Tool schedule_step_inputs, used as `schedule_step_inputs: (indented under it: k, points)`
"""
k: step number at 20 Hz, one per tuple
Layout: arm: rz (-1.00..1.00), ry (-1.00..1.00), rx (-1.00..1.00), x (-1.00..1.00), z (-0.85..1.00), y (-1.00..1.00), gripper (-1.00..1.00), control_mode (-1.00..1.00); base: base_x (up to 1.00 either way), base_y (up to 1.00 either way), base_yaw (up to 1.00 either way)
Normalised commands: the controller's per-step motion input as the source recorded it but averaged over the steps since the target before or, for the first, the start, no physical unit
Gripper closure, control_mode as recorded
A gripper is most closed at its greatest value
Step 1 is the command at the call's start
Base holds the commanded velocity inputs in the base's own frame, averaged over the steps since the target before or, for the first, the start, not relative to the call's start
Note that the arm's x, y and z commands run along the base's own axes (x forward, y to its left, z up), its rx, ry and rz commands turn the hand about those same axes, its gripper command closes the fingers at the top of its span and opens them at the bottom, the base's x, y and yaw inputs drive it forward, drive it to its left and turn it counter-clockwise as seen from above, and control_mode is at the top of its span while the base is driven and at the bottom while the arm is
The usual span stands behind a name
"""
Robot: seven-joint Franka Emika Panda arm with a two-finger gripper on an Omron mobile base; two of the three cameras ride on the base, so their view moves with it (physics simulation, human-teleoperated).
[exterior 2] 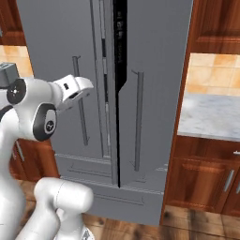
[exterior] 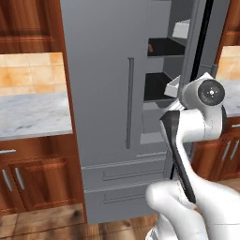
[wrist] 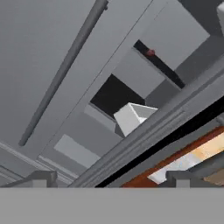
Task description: Move the hot dog bun to the plate on the dining table and place the condiment next to that plate. Then navigate to the fridge and take the sausage and place it on the plate as well.
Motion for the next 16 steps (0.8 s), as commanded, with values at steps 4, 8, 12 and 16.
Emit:
schedule_step_inputs:
  k: [4, 8, 12, 16]
  points:
    - [0.03, 0.01, -0.27, 0.57, 0.00, 0.31, -1.00, -1.00, 0.00, 0.00, 0.00]
    - [0.00, 0.08, -0.20, 0.88, 0.00, 0.05, -1.00, -1.00, 0.00, 0.00, 0.00]
    - [-0.01, 0.12, -0.12, 0.98, 0.00, 0.00, -1.00, -1.00, 0.00, 0.00, 0.00]
    - [-0.10, 0.10, -0.13, 0.87, 0.00, -0.07, -1.00, -1.00, 0.00, 0.00, 0.00]
